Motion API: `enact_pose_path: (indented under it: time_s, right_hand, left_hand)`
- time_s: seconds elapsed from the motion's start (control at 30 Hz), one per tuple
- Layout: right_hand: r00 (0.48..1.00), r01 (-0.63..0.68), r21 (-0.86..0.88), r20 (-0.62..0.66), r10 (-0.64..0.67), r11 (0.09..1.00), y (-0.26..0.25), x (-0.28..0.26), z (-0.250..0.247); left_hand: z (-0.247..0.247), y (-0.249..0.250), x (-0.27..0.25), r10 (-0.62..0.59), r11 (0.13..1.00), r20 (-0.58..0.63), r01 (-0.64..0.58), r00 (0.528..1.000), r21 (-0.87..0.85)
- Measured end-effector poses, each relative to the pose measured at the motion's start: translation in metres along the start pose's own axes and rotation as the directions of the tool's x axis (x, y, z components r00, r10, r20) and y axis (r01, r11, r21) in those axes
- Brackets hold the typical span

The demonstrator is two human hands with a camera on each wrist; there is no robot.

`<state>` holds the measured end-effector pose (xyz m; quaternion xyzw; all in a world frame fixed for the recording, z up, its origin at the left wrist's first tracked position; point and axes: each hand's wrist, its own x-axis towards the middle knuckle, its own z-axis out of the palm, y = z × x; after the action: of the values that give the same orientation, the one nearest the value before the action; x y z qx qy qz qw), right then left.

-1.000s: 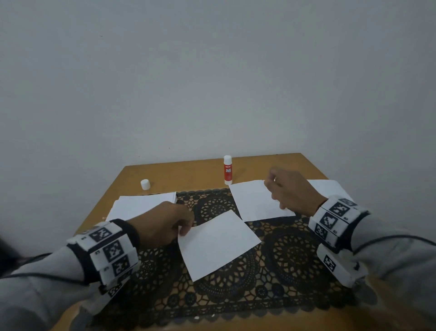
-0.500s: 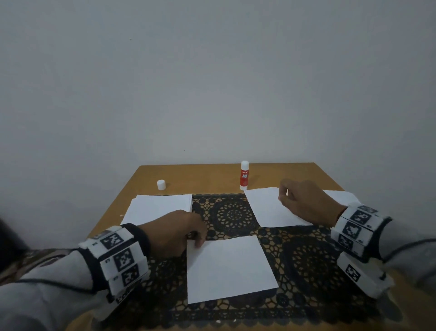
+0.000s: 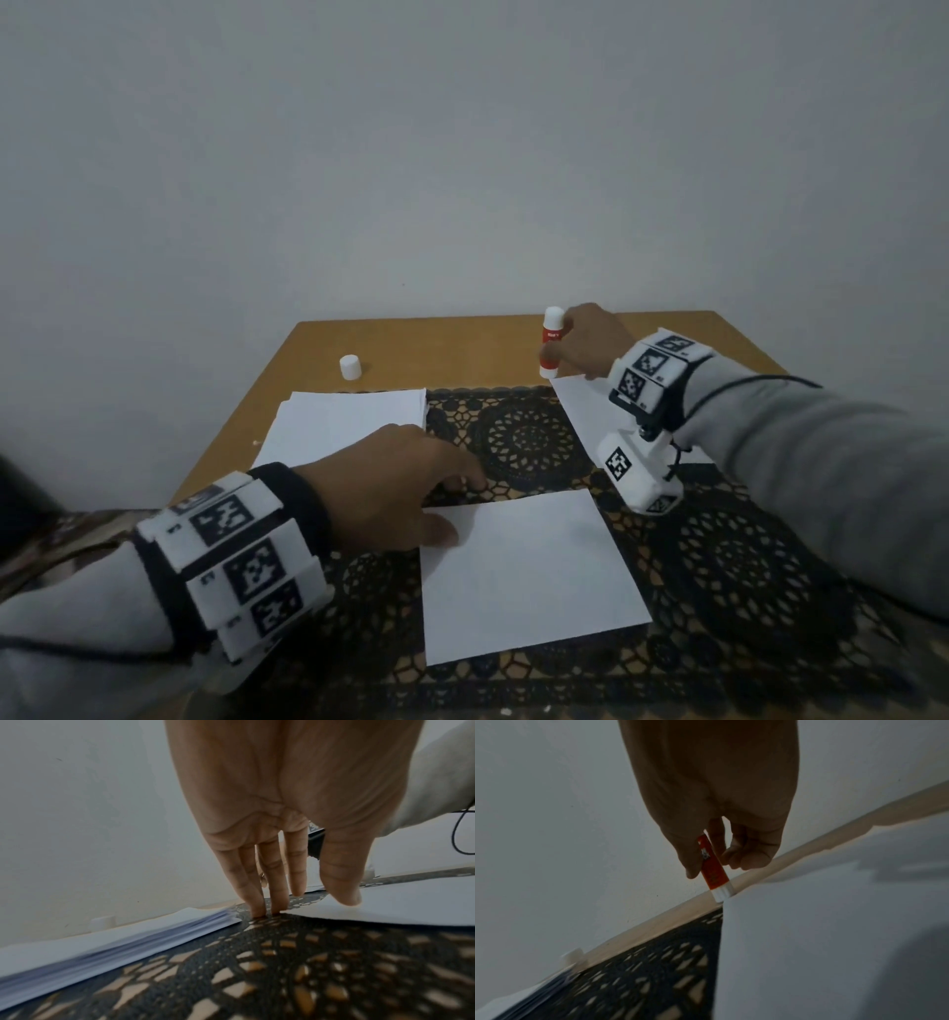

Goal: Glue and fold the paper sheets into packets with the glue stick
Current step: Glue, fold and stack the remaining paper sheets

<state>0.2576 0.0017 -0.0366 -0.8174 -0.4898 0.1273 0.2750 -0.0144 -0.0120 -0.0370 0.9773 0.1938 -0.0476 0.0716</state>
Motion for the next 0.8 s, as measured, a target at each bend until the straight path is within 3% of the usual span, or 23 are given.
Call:
enact_pose_path:
  time_s: [0.2, 0.27, 0.37, 0.47, 0.6, 0.8]
  right_hand:
    - [0.995, 0.079, -0.007, -0.060, -0.079, 0.997, -0.001, 0.001, 0.005]
    - [0.992, 0.112, 0.079, -0.064, -0.107, 0.991, -0.005, -0.005, -0.001]
    - [0.984, 0.150, 0.222, 0.062, -0.167, 0.963, -0.011, -0.025, -0.016]
    - [0.963, 0.237, 0.079, 0.109, -0.245, 0.968, -0.017, -0.050, -0.034]
    - [0.936, 0.233, 0.174, 0.227, -0.269, 0.957, -0.020, -0.085, -0.045]
    - [0.902, 0.385, 0.203, 0.125, -0.414, 0.900, -0.029, -0.130, -0.034]
  left_hand:
    - [-0.002, 0.008, -0.002, 0.036, 0.999, -0.024, -0.035, 0.999, 0.036]
    - [-0.002, 0.009, -0.003, 0.026, 0.999, -0.019, -0.025, 0.999, 0.044]
    - [-0.002, 0.013, -0.008, 0.004, 1.000, 0.005, -0.004, 1.000, 0.029]
    - [-0.001, 0.016, -0.018, -0.046, 0.997, 0.023, 0.048, 0.999, -0.060]
    - [0.008, 0.027, -0.040, -0.082, 0.995, -0.016, 0.081, 0.997, -0.055]
    - [0.027, 0.050, -0.078, -0.036, 0.999, 0.099, 0.032, 0.994, 0.042]
